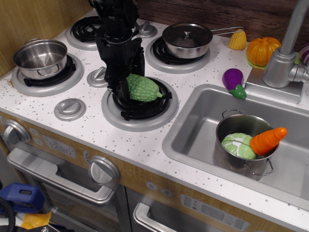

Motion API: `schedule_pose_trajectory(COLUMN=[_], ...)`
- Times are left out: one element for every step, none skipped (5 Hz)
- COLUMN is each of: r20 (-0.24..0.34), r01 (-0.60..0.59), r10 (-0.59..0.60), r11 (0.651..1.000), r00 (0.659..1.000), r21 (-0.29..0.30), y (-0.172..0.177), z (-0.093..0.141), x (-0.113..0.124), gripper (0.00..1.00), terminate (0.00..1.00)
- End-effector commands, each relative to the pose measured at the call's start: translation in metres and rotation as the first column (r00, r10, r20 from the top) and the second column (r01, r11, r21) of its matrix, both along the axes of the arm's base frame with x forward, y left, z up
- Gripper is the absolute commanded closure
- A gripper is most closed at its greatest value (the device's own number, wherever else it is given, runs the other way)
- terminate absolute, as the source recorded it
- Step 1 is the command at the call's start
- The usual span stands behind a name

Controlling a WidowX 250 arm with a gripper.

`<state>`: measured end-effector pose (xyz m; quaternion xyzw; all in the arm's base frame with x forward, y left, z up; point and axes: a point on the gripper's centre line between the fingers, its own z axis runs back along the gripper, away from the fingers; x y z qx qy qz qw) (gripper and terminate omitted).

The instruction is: Put green squash in pot or pan

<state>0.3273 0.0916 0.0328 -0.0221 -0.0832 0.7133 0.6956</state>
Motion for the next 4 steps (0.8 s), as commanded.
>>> schedule_pose_trajectory(r20=[-0.057, -0.127, -0.164, -0.177], r01=[0.068, 0.136, 0.204, 0.273], r10=[-0.061, -0.11, -0.16, -0.221], r11=[0.99, 0.966, 0.93, 0.888], r00=[0.997, 0.986, 0.973, 0.959], r21=[0.126, 0.22, 0.304, 0.37], y=[0.038, 0.069, 0.102, 0.145], z=[0.046, 0.07, 0.081, 0.081], x=[-0.009, -0.019, -0.026, -0.031], gripper=[1.0, 1.0, 1.0, 1.0], terminate=[0.0, 0.0, 0.0, 0.0])
